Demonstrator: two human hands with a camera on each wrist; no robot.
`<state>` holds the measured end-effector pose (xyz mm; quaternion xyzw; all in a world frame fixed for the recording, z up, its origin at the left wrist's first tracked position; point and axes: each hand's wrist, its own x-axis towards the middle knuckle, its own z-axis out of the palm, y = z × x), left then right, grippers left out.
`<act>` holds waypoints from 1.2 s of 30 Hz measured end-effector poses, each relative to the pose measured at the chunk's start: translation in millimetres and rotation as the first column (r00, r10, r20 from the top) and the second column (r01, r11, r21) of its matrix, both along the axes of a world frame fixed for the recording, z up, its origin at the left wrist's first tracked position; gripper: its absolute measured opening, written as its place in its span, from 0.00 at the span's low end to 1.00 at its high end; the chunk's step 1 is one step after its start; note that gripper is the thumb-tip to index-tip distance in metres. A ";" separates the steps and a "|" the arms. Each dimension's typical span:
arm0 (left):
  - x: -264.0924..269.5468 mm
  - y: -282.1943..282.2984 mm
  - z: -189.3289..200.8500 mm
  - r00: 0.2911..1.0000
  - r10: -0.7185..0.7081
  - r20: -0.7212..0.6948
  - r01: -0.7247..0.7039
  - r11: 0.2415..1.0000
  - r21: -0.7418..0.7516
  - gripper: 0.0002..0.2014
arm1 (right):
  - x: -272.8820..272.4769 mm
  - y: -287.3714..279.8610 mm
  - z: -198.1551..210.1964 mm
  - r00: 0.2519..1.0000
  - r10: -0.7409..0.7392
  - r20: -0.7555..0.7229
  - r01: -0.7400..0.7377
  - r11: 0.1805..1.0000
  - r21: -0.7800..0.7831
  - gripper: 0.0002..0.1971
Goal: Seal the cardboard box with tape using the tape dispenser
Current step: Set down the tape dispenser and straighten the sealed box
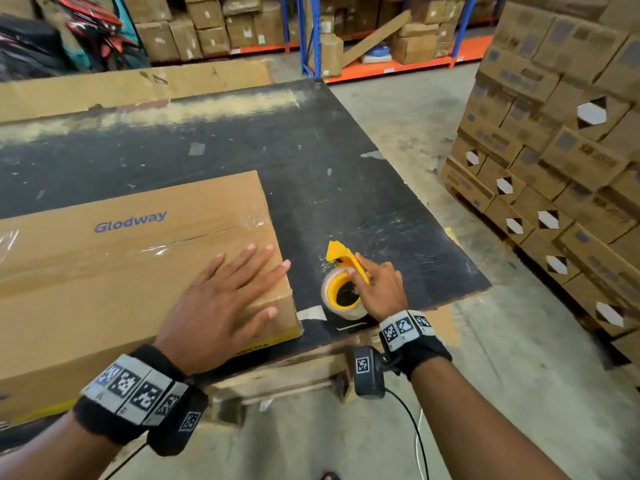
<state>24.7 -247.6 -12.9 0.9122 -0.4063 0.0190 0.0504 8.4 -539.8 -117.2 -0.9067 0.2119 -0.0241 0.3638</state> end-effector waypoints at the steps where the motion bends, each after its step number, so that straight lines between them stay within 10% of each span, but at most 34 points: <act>1: -0.1 0.2 0.4 1.000 -0.001 -0.006 0.001 1.000 -0.006 0.32 | 3.1 -1.2 -3.0 1.000 0.024 0.003 -0.024 1.000 -0.007 0.30; 7: 1.3 4.5 0.4 0.998 -0.031 -0.053 0.028 0.997 -0.067 0.34 | 10.3 -5.4 -12.2 0.999 -0.014 -0.034 0.014 1.000 -0.005 0.27; 11: -2.4 18.6 11.5 0.969 -0.064 -0.239 -0.029 0.931 -0.365 0.31 | 7.8 -0.5 3.3 0.994 -0.090 -0.057 0.090 0.996 -0.009 0.21; 20: -19.6 169.6 23.7 0.942 0.273 -0.197 -0.336 0.811 -0.479 0.24 | -0.2 102.1 89.3 0.897 0.187 0.399 -0.128 0.977 -0.171 0.21; 25: -13.1 279.1 9.3 0.852 0.511 -0.112 -0.513 0.773 -0.374 0.27 | 4.3 169.7 102.0 0.863 0.438 0.252 -0.297 0.843 -0.449 0.28; 36: -1.6 319.8 -14.8 0.867 0.484 -0.115 -0.489 0.785 -0.380 0.28 | -2.5 191.9 105.0 0.948 0.310 0.063 -0.220 0.789 -0.574 0.32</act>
